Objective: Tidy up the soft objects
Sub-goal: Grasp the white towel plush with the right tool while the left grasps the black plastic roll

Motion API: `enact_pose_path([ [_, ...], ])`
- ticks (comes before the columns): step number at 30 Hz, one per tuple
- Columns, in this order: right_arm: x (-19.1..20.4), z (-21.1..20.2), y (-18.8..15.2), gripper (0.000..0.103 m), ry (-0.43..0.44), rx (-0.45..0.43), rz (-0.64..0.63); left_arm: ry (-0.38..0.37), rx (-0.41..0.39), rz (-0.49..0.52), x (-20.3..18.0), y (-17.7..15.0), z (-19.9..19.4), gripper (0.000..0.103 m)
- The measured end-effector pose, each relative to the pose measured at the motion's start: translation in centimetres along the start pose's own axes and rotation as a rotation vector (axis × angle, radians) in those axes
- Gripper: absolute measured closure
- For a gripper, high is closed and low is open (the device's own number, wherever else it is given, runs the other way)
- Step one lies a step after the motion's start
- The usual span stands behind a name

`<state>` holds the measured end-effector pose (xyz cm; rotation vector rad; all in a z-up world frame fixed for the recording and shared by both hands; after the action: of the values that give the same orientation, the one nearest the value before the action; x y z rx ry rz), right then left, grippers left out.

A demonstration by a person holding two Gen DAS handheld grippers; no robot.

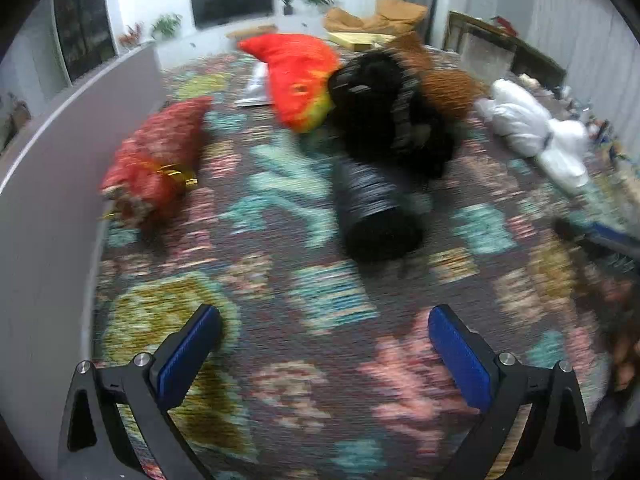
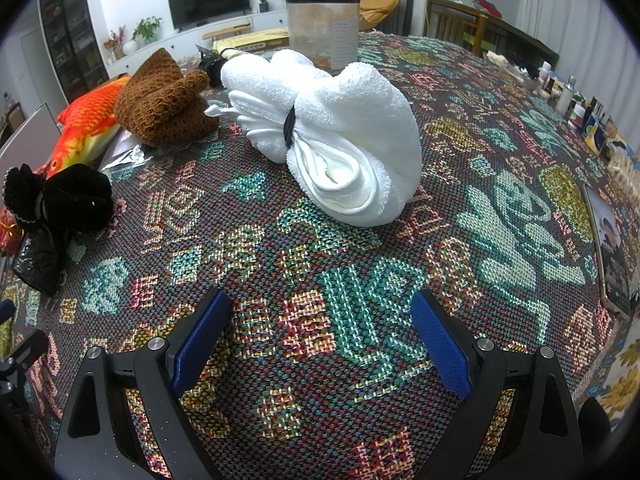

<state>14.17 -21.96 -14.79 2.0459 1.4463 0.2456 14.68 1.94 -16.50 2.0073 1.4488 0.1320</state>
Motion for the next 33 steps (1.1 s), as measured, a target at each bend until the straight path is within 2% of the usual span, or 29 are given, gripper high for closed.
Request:
enact_pose_path([
  [1, 0.0, 0.0, 0.0, 0.009, 0.0, 0.0, 0.0, -0.028, -0.011, 0.013, -1.1, 0.9, -0.2, 0.001],
  [4, 0.0, 0.0, 0.0, 0.009, 0.0, 0.0, 0.0, 0.018, -0.033, 0.055, -2.2, 3.5, 0.0, 0.001],
  [6, 0.0, 0.0, 0.0, 0.009, 0.001, -0.001, 0.0, 0.013, -0.033, 0.038, -2.1, 5.0, 0.7, 0.009],
  [7, 0.0, 0.0, 0.0, 0.009, 0.001, -0.001, 0.001, 0.009, -0.026, 0.022, -1.8, 5.5, 1.3, 0.03],
  [8, 0.1, 0.0, 0.0, 0.009, 0.003, -0.001, 0.001, 0.005, -0.004, 0.008, -1.4, 5.8, 2.0, 0.062],
  [9, 0.2, 0.0, 0.0, 0.009, 0.007, -0.002, 0.003, 0.017, 0.025, -0.004, -0.8, 5.8, 2.7, 0.065],
  [11, 0.1, -0.5, 0.1, 0.009, 0.068, 0.019, 0.014, -0.006, 0.021, -0.01, -0.4, 5.9, 2.2, 0.067],
  [12, 0.1, -1.1, 0.4, 0.011, 0.123, 0.036, 0.017, -0.015, 0.027, -0.015, -0.3, 5.7, 1.8, 0.067],
  [13, -0.5, -2.5, 1.6, 0.012, 0.187, 0.013, 0.037, -0.03, 0.037, -0.021, -0.2, 5.2, 1.0, 0.067],
  [15, -1.7, -4.9, 4.6, 0.01, 0.177, -0.091, 0.022, -0.044, 0.051, -0.025, 0.1, 4.2, -0.2, 0.067],
  [17, -1.9, -6.1, 8.6, 0.01, 0.1, -0.18, -0.078, -0.046, 0.064, -0.029, 0.4, 3.3, -1.4, 0.067],
  [18, -1.5, -5.5, 9.8, 0.01, 0.088, -0.164, -0.133, -0.048, 0.061, -0.031, 0.4, 3.0, -1.9, 0.067],
  [21, 1.0, -1.0, 11.1, 0.011, 0.06, 0.006, -0.32, -0.07, 0.039, -0.055, 0.5, 2.4, -3.2, 0.067],
  [23, 2.2, 1.3, 11.0, 0.014, 0.031, 0.036, -0.389, -0.076, 0.019, -0.066, 0.5, 2.0, -3.9, 0.067],
  [24, 2.5, 2.0, 10.6, 0.02, 0.03, 0.056, -0.406, -0.079, 0.008, -0.071, 0.5, 1.8, -4.4, 0.067],
  [25, 2.4, 2.9, 9.8, 0.064, 0.025, 0.099, -0.423, -0.088, -0.008, -0.082, 0.5, 1.6, -5.0, 0.067],
  [26, 2.1, 3.4, 9.3, 0.066, 0.023, 0.131, -0.422, -0.097, -0.022, -0.093, 0.6, 1.6, -5.5, 0.067],
  [29, 0.5, 1.9, 10.3, 0.069, 0.069, 0.116, -0.321, -0.124, -0.078, -0.115, 0.7, 2.0, -7.4, 0.067],
  [33, -1.2, -2.5, 12.6, 0.069, 0.191, 0.091, -0.134, -0.164, -0.159, -0.142, 0.6, 3.1, -10.3, 0.067],
])
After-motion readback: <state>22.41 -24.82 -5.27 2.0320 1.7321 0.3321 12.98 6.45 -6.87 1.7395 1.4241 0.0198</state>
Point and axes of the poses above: each gripper's, at about its wrist camera, not at the fingertips, and z roughly the way its jaws point, x to its left, y to its top, the point moved 9 cm from there along z, roughly the way its jaws point, and after that the axes turned 15 degrees about -y, right-handed, at the moved point
